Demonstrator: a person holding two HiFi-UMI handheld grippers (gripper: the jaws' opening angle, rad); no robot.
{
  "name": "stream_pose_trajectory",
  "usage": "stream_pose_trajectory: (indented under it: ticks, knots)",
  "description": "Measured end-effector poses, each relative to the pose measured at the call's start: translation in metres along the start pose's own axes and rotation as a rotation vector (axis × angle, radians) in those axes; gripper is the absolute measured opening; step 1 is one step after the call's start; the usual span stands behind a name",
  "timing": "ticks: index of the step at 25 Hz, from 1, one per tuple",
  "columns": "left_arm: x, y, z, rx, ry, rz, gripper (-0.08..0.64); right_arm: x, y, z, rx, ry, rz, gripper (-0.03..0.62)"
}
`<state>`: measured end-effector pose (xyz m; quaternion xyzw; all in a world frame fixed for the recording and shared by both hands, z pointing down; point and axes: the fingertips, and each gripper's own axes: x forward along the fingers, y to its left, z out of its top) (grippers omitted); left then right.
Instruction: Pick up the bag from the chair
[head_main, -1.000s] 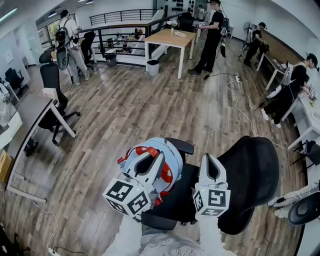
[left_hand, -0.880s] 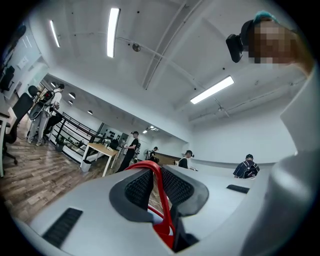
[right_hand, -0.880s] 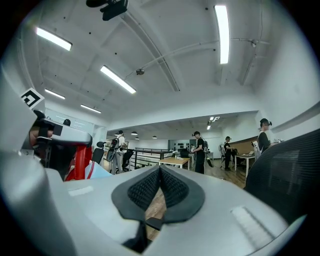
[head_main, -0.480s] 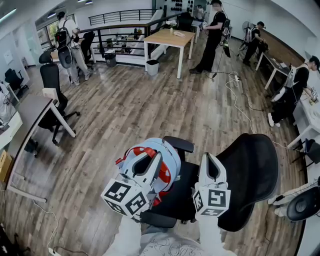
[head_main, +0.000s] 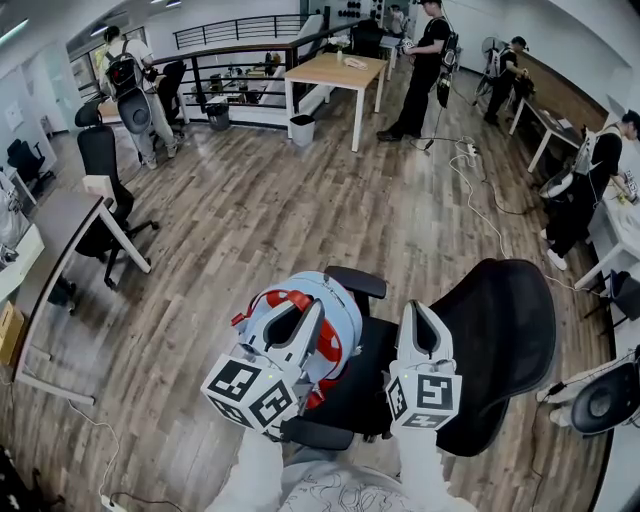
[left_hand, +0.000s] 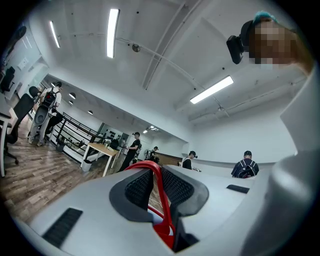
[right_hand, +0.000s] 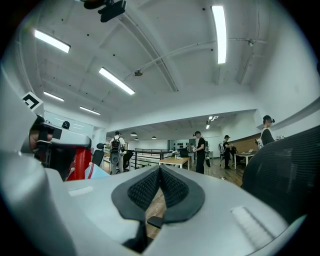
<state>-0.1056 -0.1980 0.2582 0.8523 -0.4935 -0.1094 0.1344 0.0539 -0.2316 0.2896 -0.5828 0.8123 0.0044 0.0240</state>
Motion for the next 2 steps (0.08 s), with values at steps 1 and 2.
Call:
stream_pose_trajectory:
  ticks: [1, 2]
  knots:
    - [0.0004, -0.0012, 0.0005, 0.000, 0.001, -0.001, 0.057, -0.0003, -0.0007, 0.0007, 0.001, 0.000, 0.000, 0.009]
    - [0.0008, -0.0025, 0.0010, 0.000, 0.001, -0.002, 0.057, -0.0007, -0.0014, 0.0015, 0.002, -0.001, 0.000, 0.009]
